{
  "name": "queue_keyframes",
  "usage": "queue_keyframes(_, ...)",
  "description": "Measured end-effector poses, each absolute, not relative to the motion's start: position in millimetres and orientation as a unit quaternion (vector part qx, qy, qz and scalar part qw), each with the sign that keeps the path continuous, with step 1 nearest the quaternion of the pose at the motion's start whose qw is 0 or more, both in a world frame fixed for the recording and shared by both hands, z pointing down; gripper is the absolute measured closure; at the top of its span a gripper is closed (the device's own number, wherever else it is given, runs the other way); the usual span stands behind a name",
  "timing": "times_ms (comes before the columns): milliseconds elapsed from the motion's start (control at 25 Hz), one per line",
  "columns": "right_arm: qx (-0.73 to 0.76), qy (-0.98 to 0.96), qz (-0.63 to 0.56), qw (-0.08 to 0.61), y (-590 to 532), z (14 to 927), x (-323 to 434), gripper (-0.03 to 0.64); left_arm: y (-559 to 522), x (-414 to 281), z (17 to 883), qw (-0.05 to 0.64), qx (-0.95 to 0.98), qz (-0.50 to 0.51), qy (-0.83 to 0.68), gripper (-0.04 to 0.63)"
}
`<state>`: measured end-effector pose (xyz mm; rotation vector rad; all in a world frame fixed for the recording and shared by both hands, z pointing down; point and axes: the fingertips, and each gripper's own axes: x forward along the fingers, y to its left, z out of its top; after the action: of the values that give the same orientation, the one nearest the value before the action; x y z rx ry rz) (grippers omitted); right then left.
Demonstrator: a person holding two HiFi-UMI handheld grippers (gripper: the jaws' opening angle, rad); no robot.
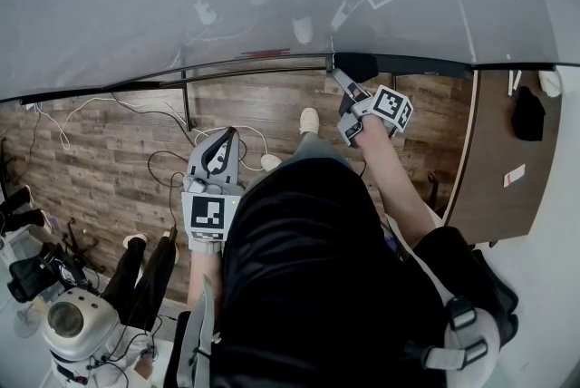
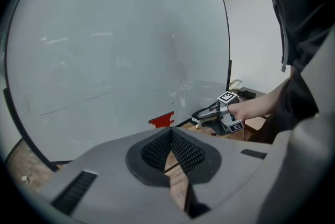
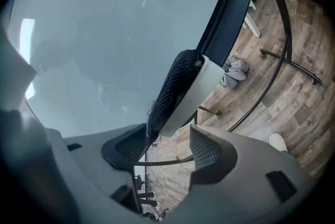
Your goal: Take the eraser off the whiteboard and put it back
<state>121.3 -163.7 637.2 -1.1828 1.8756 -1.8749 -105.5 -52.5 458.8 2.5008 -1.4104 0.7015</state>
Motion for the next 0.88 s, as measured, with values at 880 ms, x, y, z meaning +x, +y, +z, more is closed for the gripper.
queue_keyframes(880,-0.437,0.775,-0.456,0.005,-118.1,559.4,115.7,0.575,-53.9,-93.1,453.5,0.076,0.869,0.218,-0.438,0.589)
